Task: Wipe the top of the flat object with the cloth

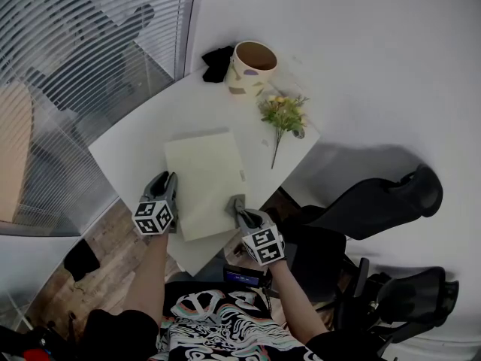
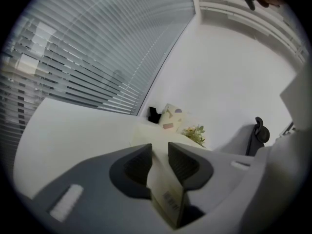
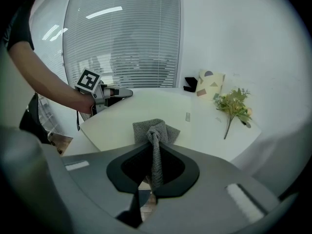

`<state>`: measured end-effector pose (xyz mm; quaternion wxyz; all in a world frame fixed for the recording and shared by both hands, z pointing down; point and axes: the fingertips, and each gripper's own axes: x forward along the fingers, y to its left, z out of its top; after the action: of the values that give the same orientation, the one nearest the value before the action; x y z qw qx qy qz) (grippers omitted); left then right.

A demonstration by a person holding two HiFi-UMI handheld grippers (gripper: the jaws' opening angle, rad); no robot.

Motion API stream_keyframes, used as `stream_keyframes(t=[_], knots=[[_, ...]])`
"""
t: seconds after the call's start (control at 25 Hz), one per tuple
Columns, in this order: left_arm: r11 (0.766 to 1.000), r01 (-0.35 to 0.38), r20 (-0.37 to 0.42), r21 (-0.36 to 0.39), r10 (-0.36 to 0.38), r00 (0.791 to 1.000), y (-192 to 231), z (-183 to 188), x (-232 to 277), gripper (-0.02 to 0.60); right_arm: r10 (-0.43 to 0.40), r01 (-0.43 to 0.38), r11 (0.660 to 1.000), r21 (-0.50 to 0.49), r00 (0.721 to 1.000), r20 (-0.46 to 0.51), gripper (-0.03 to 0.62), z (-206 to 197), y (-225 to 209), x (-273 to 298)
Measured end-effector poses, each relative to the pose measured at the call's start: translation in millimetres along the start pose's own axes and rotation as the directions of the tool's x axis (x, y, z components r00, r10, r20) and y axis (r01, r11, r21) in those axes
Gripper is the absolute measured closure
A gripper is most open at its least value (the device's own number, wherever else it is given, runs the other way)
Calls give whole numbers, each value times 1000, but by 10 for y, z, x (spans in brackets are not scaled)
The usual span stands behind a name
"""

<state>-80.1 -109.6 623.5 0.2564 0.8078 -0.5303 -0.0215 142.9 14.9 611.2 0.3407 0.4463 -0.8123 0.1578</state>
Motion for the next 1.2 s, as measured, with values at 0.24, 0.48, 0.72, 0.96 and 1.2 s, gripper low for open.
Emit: stream_keyframes(t=[0.24,0.48,0.72,0.96,1.2], knots=[[1000,-3,3,3,3,1000,-2,6,-3,420,22,-23,1000,-9,1000,-5,577,40,87,19],[1000,-5,4,4,5,1000,2,-5,-4,420,83,-83,997,-2,996,-13,577,75,214,75],[1000,-3,5,5,3,1000,-5,6,12,420,121,-121,992,-25,993,-16,577,142,344,134],[1000,0,4,2,0,1000,30,3,21,422,136,-138,989,-54,990,-32,577,190,439,193],[1000,-3,2,4,3,1000,21,-1,24,422,155,-157,985,-65,987,-32,577,212,498,216]])
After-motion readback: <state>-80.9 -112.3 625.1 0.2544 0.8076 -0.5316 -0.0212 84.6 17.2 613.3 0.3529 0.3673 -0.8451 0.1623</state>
